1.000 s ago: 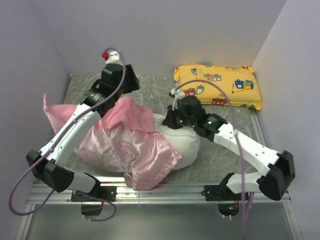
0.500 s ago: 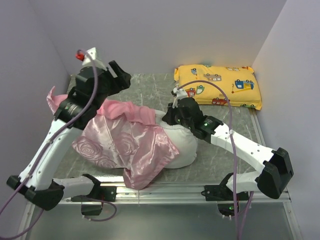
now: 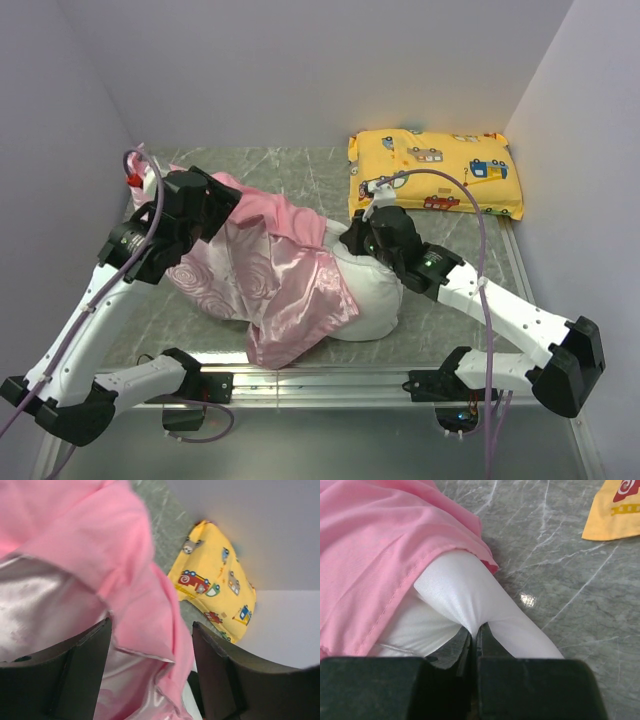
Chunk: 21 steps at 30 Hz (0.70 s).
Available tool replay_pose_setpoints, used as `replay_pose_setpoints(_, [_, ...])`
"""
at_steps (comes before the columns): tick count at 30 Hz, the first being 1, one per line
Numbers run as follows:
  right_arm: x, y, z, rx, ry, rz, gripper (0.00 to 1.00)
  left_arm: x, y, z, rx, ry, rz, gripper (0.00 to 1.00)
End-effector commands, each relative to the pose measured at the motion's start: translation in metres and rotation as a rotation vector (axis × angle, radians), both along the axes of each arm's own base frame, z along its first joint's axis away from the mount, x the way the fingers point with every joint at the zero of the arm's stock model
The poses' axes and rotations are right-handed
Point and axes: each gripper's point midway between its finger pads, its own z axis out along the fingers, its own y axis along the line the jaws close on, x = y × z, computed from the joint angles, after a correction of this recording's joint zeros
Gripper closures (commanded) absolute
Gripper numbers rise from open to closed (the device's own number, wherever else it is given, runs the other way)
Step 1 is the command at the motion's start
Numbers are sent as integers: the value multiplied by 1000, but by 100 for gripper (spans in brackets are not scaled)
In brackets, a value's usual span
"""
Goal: Remove the pillowcase from the pillow
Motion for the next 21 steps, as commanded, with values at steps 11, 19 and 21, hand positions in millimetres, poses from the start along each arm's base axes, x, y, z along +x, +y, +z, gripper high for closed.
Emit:
replay_pose_setpoints(11, [-2, -10, 7, -13, -49, -51, 100, 18, 8, -27, -118, 87, 217, 26])
replay_pose_setpoints(19, [-5, -16, 16, -28, -70, -64, 100, 36, 19, -44, -98, 100, 255, 74])
replay_pose_setpoints(21, [-5, -20, 20, -28, -80, -74, 100, 43, 32, -41, -110, 81, 282, 97])
